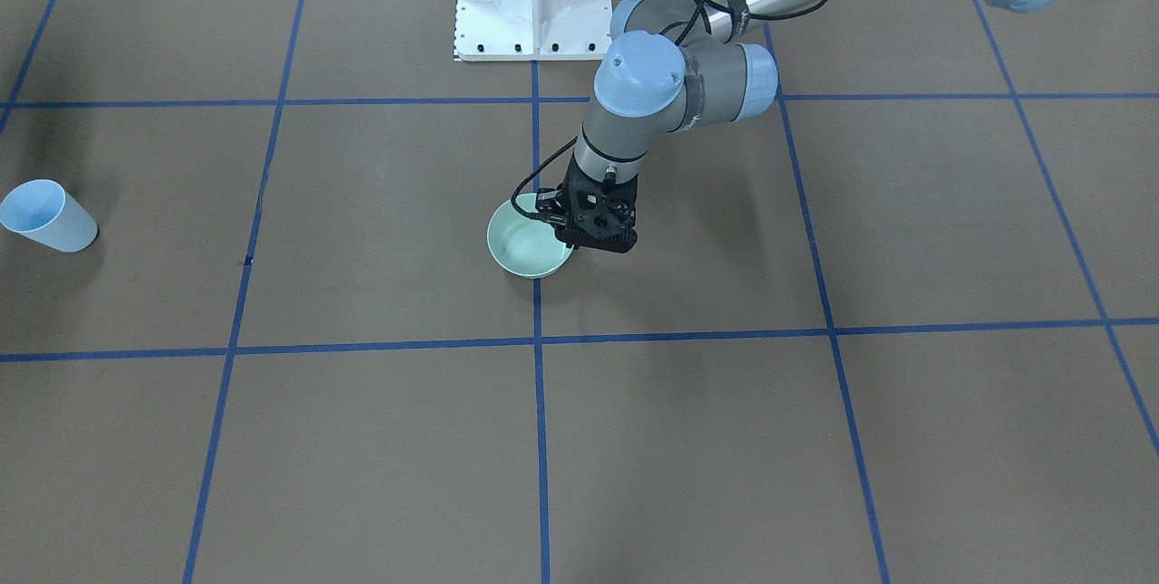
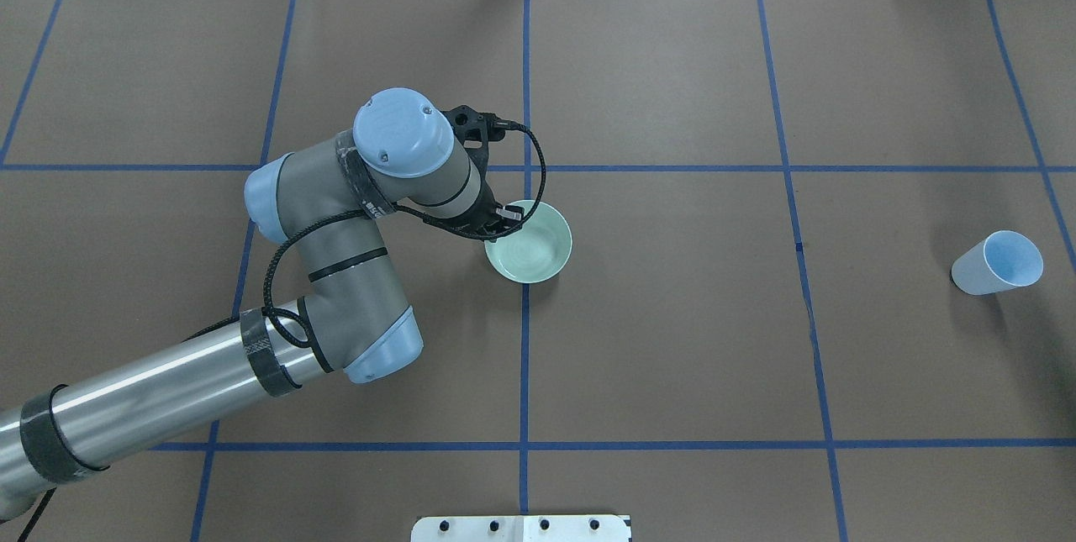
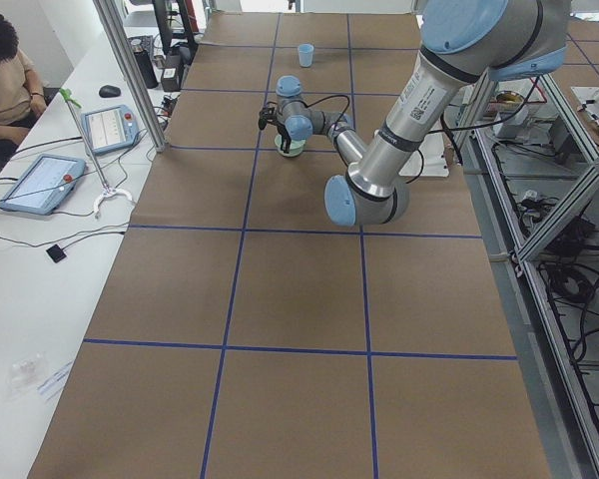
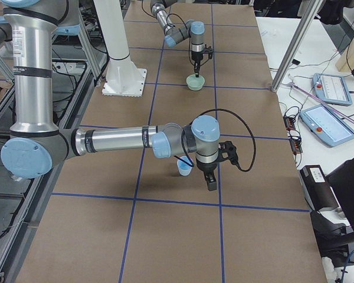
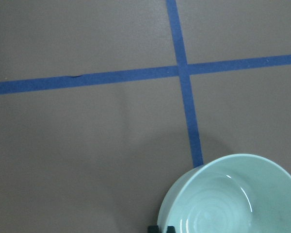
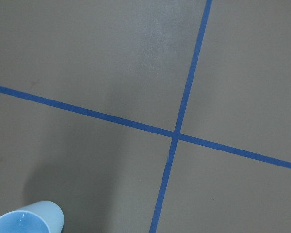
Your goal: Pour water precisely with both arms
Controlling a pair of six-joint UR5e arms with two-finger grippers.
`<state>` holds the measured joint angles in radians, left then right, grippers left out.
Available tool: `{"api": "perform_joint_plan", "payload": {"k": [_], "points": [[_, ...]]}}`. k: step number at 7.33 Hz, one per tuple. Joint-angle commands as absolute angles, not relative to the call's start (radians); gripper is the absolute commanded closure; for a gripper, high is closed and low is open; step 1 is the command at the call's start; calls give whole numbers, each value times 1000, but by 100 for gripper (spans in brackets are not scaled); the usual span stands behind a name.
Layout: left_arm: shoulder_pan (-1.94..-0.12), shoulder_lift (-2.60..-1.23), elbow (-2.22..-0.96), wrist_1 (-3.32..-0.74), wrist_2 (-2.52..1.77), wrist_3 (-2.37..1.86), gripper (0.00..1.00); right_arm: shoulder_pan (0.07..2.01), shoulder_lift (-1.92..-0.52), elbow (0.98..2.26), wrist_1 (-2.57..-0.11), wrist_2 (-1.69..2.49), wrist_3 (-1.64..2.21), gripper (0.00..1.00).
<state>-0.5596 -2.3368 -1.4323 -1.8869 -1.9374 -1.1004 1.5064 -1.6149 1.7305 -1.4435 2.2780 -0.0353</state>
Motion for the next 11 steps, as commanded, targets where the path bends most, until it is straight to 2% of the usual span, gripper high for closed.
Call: {"api": "perform_joint_plan", "payload": {"k": [1,3,5,6,9,11], "points": [[-596,-2336,-1474,-1882,-1939,-1097,0,1506,-1615,1738,-1443,2278,-34,0],[-708,-2298,-1610,-1698,-2024,-970,0,1506,-1612,1773,-1442,2305,55,0],[-808,-2129,-1863,-1483,-2037,-715,0,1494,-1615,1831,-1442,2350,191,0],[-900,-2015,-1944,-1451,-2039,-575,0,1462,-1620,1859,-1442,2349,266,0],[-1212,-1811,-1931,-1448,-2158,-80,0,1340,-1641,1986,-1442,2310,530,0],[-1421,-1744,-1805,-1450,-2257,259,0,1194,-1680,2106,-1442,2199,747,0]]}}
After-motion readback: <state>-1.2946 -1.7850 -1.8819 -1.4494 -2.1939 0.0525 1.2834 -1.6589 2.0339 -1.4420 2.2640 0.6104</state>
